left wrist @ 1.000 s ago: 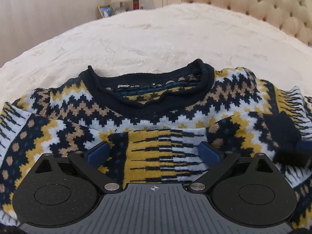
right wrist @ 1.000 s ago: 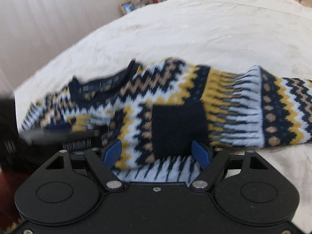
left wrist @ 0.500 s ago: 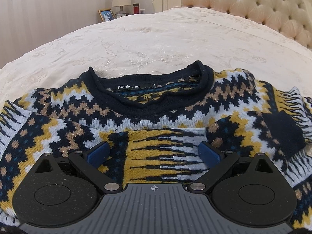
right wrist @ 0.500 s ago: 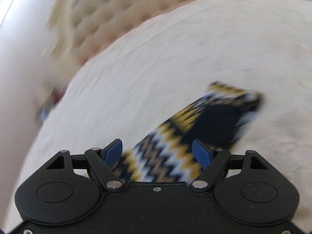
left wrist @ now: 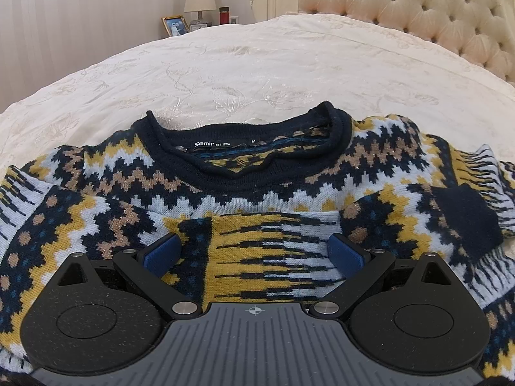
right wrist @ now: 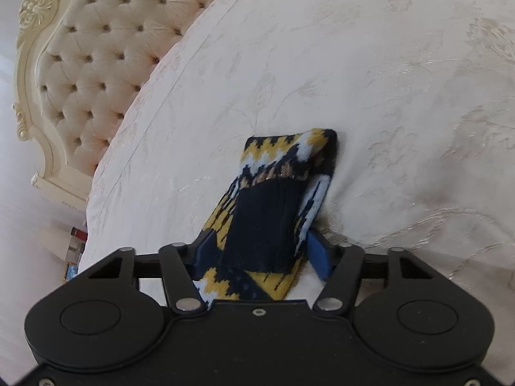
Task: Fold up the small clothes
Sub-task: 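Grasp the other sleeve's navy cuff with the right tool, then carry the sleeve across the sweater body with the right tool and release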
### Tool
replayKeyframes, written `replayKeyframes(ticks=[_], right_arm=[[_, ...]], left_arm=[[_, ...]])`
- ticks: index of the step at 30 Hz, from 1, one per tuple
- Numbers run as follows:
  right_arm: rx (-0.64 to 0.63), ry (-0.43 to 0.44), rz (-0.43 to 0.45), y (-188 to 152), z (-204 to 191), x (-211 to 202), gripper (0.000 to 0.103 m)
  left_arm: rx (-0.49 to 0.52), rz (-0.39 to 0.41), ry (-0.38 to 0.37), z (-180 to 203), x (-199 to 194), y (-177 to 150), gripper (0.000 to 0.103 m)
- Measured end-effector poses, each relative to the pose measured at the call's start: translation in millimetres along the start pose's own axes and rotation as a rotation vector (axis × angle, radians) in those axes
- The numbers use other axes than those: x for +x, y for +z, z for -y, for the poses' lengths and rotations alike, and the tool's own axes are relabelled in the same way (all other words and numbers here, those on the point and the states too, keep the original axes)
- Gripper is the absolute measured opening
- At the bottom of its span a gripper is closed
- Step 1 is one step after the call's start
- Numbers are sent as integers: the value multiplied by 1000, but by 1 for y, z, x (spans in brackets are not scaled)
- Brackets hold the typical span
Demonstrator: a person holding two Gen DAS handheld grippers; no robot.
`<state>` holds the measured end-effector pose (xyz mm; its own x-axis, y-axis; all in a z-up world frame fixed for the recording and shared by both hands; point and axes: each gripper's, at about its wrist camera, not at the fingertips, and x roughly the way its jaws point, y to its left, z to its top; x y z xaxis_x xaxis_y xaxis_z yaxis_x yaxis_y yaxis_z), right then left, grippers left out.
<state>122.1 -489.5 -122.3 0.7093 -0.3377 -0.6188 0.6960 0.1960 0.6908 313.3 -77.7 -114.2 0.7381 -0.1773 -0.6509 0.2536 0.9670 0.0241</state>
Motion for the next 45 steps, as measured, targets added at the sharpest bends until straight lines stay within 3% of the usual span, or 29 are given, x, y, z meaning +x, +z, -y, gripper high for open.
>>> replayKeyframes(ticks=[4,7,13,15,17,19,21,23,27,29,31,34,36,37,40,43,45], right_arm=[[-19,8,14,1,2,-2,54],[-38,34,11,1,2,-3,20],[-92,80,-17,-7,-15,-6,20],[-86,41,7,-9,-16,-10,28],[-85,-20,76,-6,-13,-18,55],[-115,-54,140,1,-13,-27,55],[-235,-106,162,1,-24,-28,56],[-401,-182,133,-9,-41,-18,69],[-727,-297,80,-43,-72,2,74],[-835,-351,83,-55,-78,9,82],[-898,-396,68,-60,-77,17,83],[-852,-409,59,-53,-65,22,74],[-769,-369,57,-42,-55,21,55],[-736,-338,57,-39,-52,19,40],[-692,-276,87,-35,-50,5,27],[-715,-290,119,-37,-57,-1,31],[-761,-355,145,-41,-61,3,51]], left_arm=[[-1,1,-1,0,-1,0,99],[-2,0,-1,0,-1,0,99],[-4,-12,-20,-2,-2,3,99],[-3,-12,-23,-2,-2,3,99],[0,-8,-18,-2,-2,2,100],[7,-1,-12,0,-1,0,101],[10,5,-10,2,0,-1,102],[11,8,-10,2,0,-1,102],[7,10,-18,1,0,-2,102],[6,10,-19,1,0,-2,102],[5,12,-21,0,0,-2,102],[5,11,-23,0,0,-2,102],[4,11,-24,0,-1,-2,102],[4,11,-25,0,-1,-2,102],[4,11,-25,0,-1,-2,102],[5,11,-24,0,-1,-2,102],[5,11,-24,0,-1,-2,102]])
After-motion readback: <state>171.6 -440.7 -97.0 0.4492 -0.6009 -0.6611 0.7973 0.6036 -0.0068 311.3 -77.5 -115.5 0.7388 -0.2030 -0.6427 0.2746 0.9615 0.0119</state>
